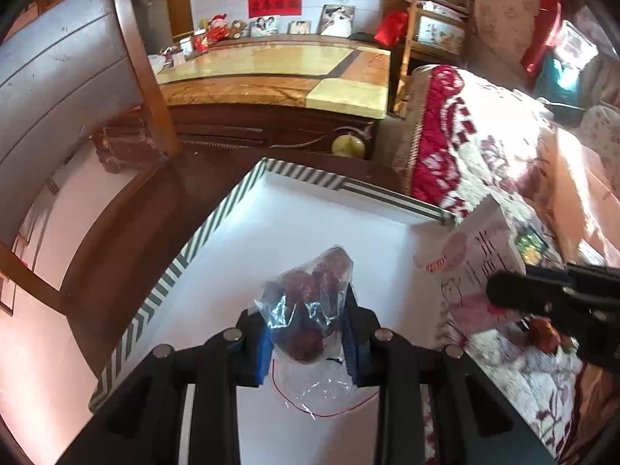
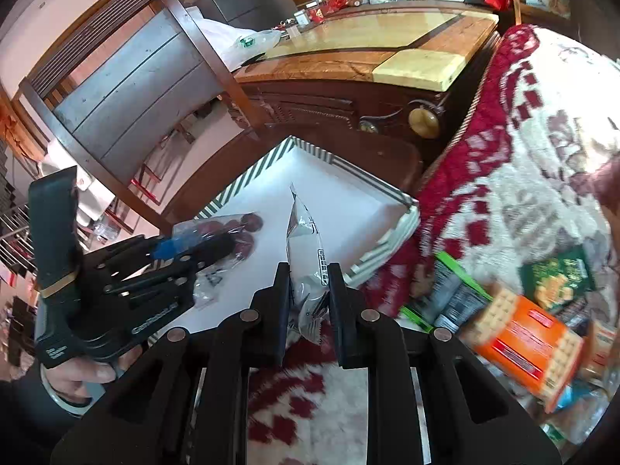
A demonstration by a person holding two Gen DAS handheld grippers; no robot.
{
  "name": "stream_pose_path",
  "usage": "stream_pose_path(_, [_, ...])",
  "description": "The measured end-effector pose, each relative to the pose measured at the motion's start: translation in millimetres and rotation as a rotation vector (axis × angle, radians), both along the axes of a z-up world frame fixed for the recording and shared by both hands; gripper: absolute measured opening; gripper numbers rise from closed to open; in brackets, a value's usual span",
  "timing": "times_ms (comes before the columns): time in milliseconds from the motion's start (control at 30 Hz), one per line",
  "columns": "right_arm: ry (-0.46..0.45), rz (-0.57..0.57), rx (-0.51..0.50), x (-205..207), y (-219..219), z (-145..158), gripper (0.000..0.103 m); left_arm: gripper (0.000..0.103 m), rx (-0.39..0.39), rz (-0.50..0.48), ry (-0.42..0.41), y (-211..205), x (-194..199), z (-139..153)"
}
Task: Organize snacks
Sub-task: 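Carry both items into the striped box and open both grippers, then move both grippers back over the snack pile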
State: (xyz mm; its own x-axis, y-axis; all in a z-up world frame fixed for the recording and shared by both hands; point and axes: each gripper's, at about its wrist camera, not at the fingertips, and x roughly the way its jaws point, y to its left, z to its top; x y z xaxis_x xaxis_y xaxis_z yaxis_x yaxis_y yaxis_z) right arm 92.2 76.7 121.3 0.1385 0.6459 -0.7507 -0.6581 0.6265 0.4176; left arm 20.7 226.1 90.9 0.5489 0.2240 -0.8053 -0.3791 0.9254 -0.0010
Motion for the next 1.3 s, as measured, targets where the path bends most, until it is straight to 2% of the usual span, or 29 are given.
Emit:
stream_pose_path(333, [0.147, 0.041, 0.038, 16.0, 45.3, -35.5, 0.017, 0.032, -0.04, 0.056, 0.063, 27.9, 20.0, -27.4])
stream_pose_path(600, [0.214, 0.054, -0.015, 17.9, 60.0, -67.5, 0.017, 0.033, -0.04, 0.069, 0.086, 29.0, 22.3, -35.3])
stream_pose_path(667, [0.193, 0.041, -0.039, 17.7, 59.6, -66.7, 0.022, 0.039, -0.032, 0.074, 0.098, 28.5, 22.7, -35.6])
stream_pose_path(733, [0.152, 0.025, -0.087, 17.1, 62.1, -63.3, 0.027, 0.076, -0.033, 0.085, 0.105, 28.9, 21.7, -35.8])
stream_pose_path(767, [0.129, 0.026, -0.099, 15.6, 63.4, -59.6, 0.036, 0.079, -0.037, 0.089, 0.093, 30.1, 19.3, -34.5])
stream_pose_path(800, [0.109, 0.027, -0.107, 14.7, 65.1, -56.8, 0.048, 0.08, -0.036, 0.1, 0.073, 31.5, 15.9, -32.2])
stream_pose_path(833, [0.072, 0.025, -0.122, 12.6, 66.5, -51.7, 0.052, 0.08, -0.031, 0.111, 0.062, 32.2, 12.7, -29.5])
stream_pose_path(867, [0.025, 0.015, -0.147, 11.0, 67.4, -46.8, 0.06, 0.081, -0.03, 0.116, 0.059, 32.9, 11.3, -27.9])
stream_pose_path(900, [-0.014, 0.013, -0.156, 7.8, 66.7, -40.5, 0.062, 0.084, -0.036, 0.123, 0.056, 33.5, 8.4, -25.8])
stream_pose_path(1033, [-0.071, -0.011, -0.138, -1.3, 50.2, -22.2, 0.062, 0.085, -0.055, 0.139, 0.023, 29.2, -5.9, -17.4])
stream_pose_path(1167, [-0.075, -0.064, -0.114, -16.4, 13.0, -13.6, 0.062, 0.086, -0.042, 0.124, -0.012, 12.1, -21.2, -5.4])
stream_pose_path(1300, [-0.106, -0.122, -0.118, -37.0, -31.0, -10.6, 0.062, 0.091, -0.035, 0.097, -0.047, -13.0, -35.0, 4.6])
